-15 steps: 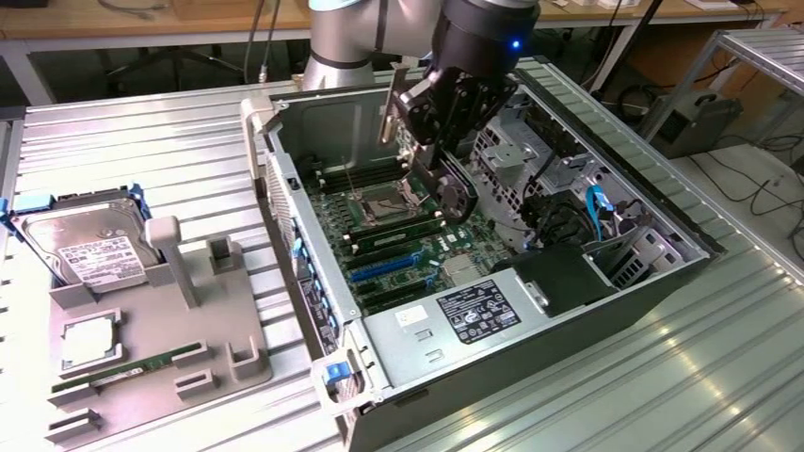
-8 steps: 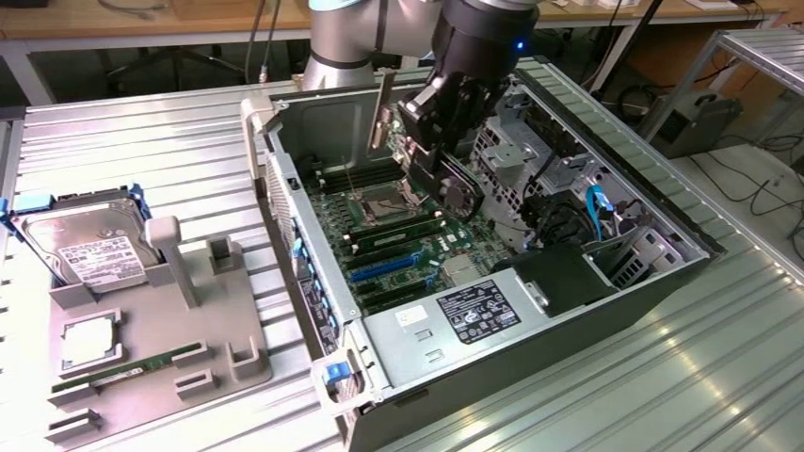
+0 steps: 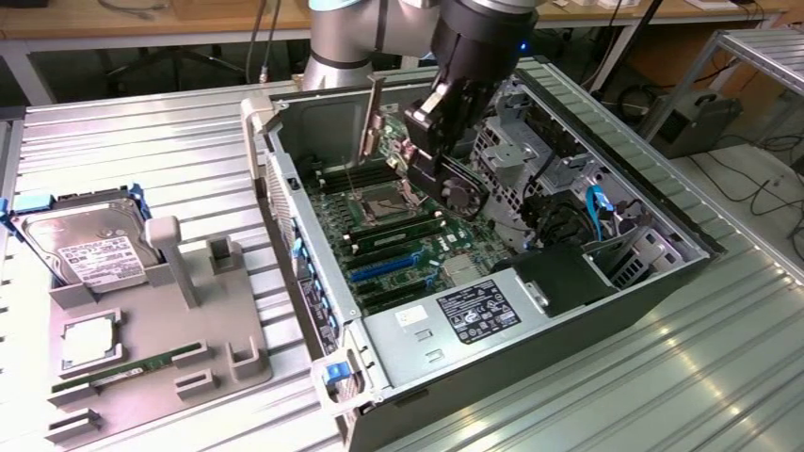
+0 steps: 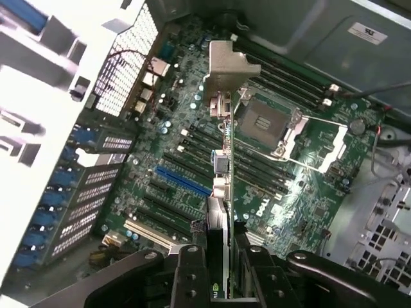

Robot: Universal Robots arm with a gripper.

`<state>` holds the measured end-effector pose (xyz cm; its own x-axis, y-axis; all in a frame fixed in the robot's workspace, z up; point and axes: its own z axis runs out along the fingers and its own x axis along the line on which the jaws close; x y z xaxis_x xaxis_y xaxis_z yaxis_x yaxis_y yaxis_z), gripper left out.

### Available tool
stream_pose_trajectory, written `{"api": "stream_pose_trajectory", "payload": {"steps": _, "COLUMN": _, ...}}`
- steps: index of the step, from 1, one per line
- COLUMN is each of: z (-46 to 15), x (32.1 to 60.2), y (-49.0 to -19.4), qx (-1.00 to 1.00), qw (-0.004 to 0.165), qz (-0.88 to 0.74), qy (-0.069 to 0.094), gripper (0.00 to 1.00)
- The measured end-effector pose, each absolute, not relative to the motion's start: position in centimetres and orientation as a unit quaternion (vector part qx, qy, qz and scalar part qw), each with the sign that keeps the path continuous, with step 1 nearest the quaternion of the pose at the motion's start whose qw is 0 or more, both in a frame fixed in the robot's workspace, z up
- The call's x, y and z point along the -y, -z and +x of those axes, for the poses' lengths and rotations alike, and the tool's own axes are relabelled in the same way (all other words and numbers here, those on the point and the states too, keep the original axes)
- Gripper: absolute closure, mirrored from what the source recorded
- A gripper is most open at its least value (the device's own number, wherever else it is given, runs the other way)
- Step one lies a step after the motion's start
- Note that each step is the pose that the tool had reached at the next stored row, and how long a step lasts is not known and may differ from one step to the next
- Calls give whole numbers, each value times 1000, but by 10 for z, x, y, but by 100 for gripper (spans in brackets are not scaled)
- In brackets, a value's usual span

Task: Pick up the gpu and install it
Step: 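Insert the gpu into the slot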

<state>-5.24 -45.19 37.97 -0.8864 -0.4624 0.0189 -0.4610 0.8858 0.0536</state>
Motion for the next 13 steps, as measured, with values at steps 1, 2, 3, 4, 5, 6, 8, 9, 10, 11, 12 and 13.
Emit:
{"api": "stream_pose_trajectory", "payload": {"steps": 1, "z": -52, "x": 452, "y": -379, "qx": 969, "qw": 16, "qz": 247, "qy": 24, "gripper": 74}}
{"api": "stream_pose_trajectory", "payload": {"steps": 2, "z": -52, "x": 452, "y": -379, "qx": 966, "qw": 16, "qz": 256, "qy": 23, "gripper": 74}}
{"api": "stream_pose_trajectory", "payload": {"steps": 3, "z": -52, "x": 452, "y": -379, "qx": 963, "qw": 16, "qz": 267, "qy": 23, "gripper": 74}}
{"api": "stream_pose_trajectory", "payload": {"steps": 4, "z": -52, "x": 452, "y": -378, "qx": 958, "qw": 17, "qz": 284, "qy": 23, "gripper": 74}}
{"api": "stream_pose_trajectory", "payload": {"steps": 5, "z": -52, "x": 452, "y": -377, "qx": 956, "qw": 17, "qz": 293, "qy": 23, "gripper": 74}}
{"api": "stream_pose_trajectory", "payload": {"steps": 6, "z": -52, "x": 452, "y": -377, "qx": 953, "qw": 17, "qz": 302, "qy": 23, "gripper": 74}}
{"api": "stream_pose_trajectory", "payload": {"steps": 8, "z": -52, "x": 452, "y": -376, "qx": 946, "qw": 18, "qz": 322, "qy": 22, "gripper": 74}}
{"api": "stream_pose_trajectory", "payload": {"steps": 9, "z": -52, "x": 452, "y": -375, "qx": 943, "qw": 18, "qz": 331, "qy": 22, "gripper": 74}}
{"api": "stream_pose_trajectory", "payload": {"steps": 10, "z": -52, "x": 452, "y": -375, "qx": 939, "qw": 18, "qz": 343, "qy": 22, "gripper": 74}}
{"api": "stream_pose_trajectory", "payload": {"steps": 11, "z": -52, "x": 452, "y": -374, "qx": 935, "qw": 18, "qz": 353, "qy": 22, "gripper": 74}}
{"api": "stream_pose_trajectory", "payload": {"steps": 12, "z": -52, "x": 452, "y": -374, "qx": 932, "qw": 19, "qz": 362, "qy": 22, "gripper": 74}}
{"api": "stream_pose_trajectory", "payload": {"steps": 13, "z": -52, "x": 452, "y": -372, "qx": 924, "qw": 19, "qz": 382, "qy": 21, "gripper": 74}}
